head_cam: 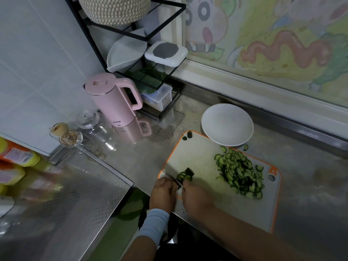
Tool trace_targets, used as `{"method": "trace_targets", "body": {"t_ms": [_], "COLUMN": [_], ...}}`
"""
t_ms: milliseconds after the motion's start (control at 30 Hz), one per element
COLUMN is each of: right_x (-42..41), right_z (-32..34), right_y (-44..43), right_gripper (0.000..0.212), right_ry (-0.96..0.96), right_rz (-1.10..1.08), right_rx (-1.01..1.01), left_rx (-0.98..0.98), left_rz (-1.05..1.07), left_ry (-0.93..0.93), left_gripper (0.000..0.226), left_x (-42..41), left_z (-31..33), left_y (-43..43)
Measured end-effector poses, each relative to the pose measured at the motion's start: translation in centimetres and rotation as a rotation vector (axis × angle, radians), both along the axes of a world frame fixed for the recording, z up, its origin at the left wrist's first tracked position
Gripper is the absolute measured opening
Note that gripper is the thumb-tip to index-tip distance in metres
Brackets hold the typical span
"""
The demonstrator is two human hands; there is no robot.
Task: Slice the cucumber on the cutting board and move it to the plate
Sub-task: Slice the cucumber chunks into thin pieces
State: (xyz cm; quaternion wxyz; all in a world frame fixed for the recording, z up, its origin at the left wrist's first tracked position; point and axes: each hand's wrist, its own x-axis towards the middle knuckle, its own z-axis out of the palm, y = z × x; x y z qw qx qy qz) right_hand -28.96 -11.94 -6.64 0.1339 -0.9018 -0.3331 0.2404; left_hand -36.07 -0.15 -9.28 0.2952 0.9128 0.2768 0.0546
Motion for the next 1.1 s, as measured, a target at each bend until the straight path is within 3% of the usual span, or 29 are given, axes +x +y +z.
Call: {"method": "trace_targets", "body": {"t_ms": [533,700,900,1100], "right_x": [-0.8,-0.7,-0.2,-0.4], "right_z": [0.4,-0.3,0.0,0.5], "right_y": [-3.4,-2.3,0.3,0.0], "right_gripper": [0.019,0.033,0.025,0.026], "right_ry": [0.000,-0.009,0.023,-0.017], "right_rz": [-0.007,0.050,-0.038,-0.051], "right_rx": [0.023,-0.046,-0.015,-0.012], "left_rx": [-0.068,-0.038,-0.024,-0.050], "left_rz": [0.076,0.057,0.077,0.065], "left_ry": [-0.026,-0.035,-0.103,-0.001], "left_gripper": [0.004,0.004,0.011,0.004], "left_x": [0.0,-0.2,-0.6,0.0], "left_z": [0.0,0.2,0.0,0.6], "left_y": [0.1,-0.2,-0.6,-0.1]}}
